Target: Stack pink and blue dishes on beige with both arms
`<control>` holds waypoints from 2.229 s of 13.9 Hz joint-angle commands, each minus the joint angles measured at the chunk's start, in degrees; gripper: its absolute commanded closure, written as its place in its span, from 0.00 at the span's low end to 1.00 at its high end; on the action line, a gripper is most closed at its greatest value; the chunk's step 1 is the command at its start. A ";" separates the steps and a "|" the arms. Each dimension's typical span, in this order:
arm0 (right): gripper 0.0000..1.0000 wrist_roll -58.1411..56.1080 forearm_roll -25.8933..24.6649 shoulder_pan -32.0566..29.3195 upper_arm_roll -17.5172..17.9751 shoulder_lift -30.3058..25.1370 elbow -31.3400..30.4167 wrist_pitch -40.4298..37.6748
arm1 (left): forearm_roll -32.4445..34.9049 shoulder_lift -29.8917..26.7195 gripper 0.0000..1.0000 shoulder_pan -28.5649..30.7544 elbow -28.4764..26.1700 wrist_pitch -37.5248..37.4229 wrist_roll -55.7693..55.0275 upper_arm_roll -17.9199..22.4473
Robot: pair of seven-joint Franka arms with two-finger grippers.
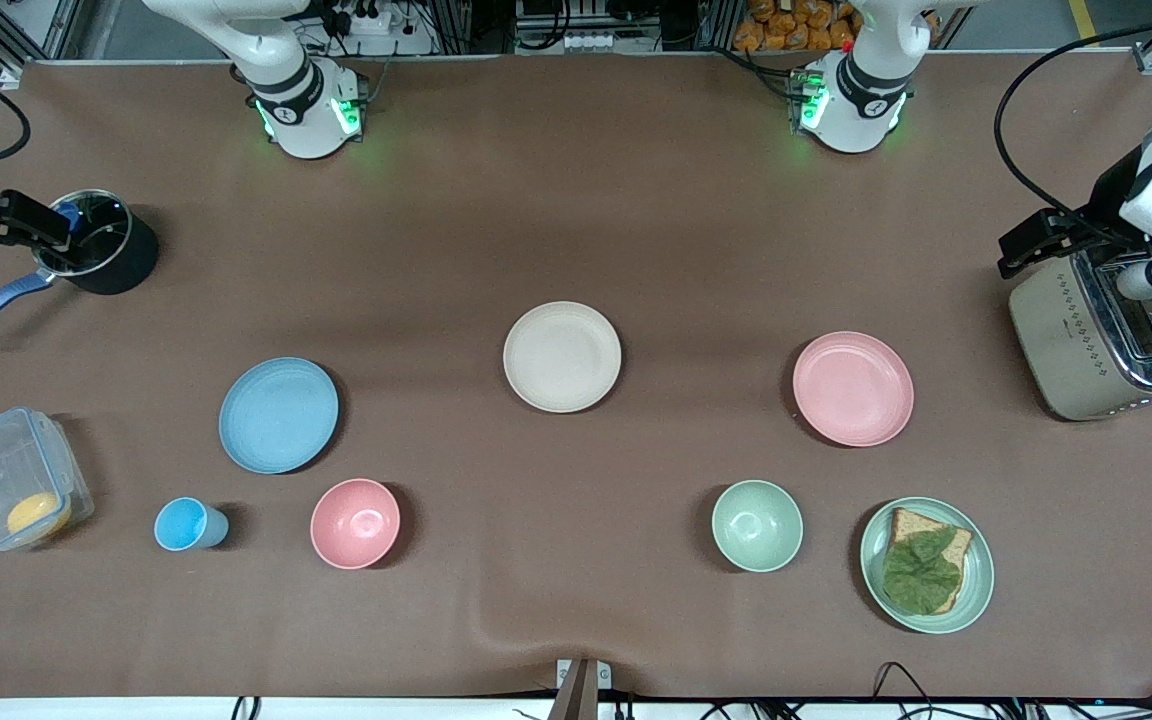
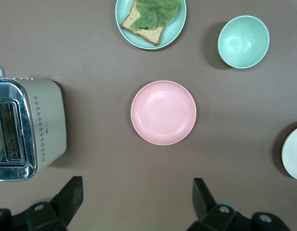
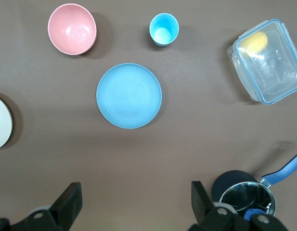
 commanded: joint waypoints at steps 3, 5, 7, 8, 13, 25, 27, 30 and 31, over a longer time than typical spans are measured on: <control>0.00 0.24 -0.56 -1.13 0.87 0.76 1.70 -1.16 | -0.82 0.37 0.00 0.16 1.25 -1.37 1.36 0.10; 0.00 0.33 -0.56 -1.13 0.87 0.76 1.70 -1.16 | -0.30 1.16 0.00 0.16 1.25 -1.37 1.45 0.19; 0.00 0.33 -0.56 -1.22 0.87 0.76 1.70 -1.16 | -0.30 3.26 0.00 0.77 -0.15 -1.02 1.36 0.19; 0.00 0.51 -0.56 -1.30 0.87 0.84 1.70 -1.16 | -0.21 3.79 0.00 1.21 -1.90 -0.24 1.36 0.28; 0.00 0.51 -0.20 -0.78 0.86 7.24 1.78 -0.81 | 1.01 3.62 0.00 3.67 -16.39 14.15 1.36 0.19; 0.00 0.24 -2.50 2.40 1.04 15.26 -18.76 19.98 | 4.89 9.85 0.00 5.34 -37.42 44.48 0.04 0.19; 0.00 0.24 -2.14 0.98 1.04 16.05 -22.89 26.92 | 4.89 12.75 0.00 5.69 -38.04 48.01 0.13 0.19; 0.00 0.33 -2.05 -1.03 1.04 22.00 -23.80 36.59 | 4.89 15.92 0.00 7.89 -38.83 51.97 0.22 0.10; 0.00 0.24 -1.09 -2.52 1.13 25.07 -23.71 41.24 | 4.89 17.06 0.00 7.89 -38.83 53.63 0.22 0.19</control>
